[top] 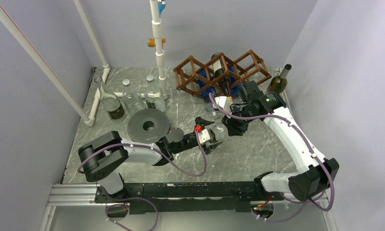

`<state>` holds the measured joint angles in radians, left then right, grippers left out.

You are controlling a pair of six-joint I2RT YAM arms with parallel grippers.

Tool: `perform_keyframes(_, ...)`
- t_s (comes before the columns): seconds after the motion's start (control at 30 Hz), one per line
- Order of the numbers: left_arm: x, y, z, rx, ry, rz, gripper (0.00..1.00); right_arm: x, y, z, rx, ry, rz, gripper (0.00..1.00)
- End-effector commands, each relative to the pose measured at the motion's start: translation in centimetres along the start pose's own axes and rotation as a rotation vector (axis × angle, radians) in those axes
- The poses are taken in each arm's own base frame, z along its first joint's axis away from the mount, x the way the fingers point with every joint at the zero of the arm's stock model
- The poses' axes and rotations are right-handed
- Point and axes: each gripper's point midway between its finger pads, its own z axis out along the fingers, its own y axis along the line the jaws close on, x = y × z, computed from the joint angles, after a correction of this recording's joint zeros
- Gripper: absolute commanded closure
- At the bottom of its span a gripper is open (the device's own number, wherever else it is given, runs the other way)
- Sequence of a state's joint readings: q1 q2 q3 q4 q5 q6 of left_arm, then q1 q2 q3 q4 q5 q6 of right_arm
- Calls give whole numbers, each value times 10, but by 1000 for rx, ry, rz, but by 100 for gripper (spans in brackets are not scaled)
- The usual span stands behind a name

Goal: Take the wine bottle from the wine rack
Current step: Place the wine bottle at the center of the board.

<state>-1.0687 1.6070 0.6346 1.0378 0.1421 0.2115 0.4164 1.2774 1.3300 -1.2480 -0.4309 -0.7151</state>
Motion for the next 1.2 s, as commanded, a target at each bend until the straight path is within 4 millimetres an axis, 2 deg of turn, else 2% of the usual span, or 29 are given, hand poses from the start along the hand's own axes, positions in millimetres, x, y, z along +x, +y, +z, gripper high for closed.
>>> perform_keyframes(0.0,-9,4,10,-24,-23,-17,1,-43,-3,-15,18,-165,-103,100)
perform_keyframes(0.13,-1,7,12,-39,7,-13,1,-44,-2,-14,13,-173,-107,100)
perform_keyframes(0.23,2,7,15,-40,21,-17,6,-44,-2,-12,8,-175,-106,100)
perform_keyframes(0.37,3,5,18,-23,33,-24,22,-44,-2,-11,4,-177,-108,99)
perform_keyframes(0.47,4,2,19,-8,40,-30,42,-44,-1,-11,1,-177,-108,93)
perform_keyframes(0.5,4,1,18,-3,40,-32,53,-44,-1,-11,1,-177,-108,91)
perform_keyframes(0.57,3,1,17,-4,38,-45,94,-45,-1,-11,0,-180,-109,83)
perform_keyframes(0.6,3,0,17,-3,37,-51,100,-44,0,-11,-1,-181,-108,77)
perform_keyframes(0.67,0,-2,14,6,26,-66,100,-45,1,-12,-5,-187,-108,63)
perform_keyframes(0.8,-7,-6,6,7,-16,-126,100,-50,5,-15,-15,-212,-112,29)
perform_keyframes(0.83,-10,-7,4,7,-34,-143,100,-51,6,-16,-20,-221,-112,24)
perform_keyframes(0.93,-17,-9,-3,7,-72,-188,100,-57,11,-19,-45,-245,-112,14)
perform_keyframes(1.17,-25,-11,-20,-7,-123,-270,100,-83,21,-35,-100,-335,-160,8)
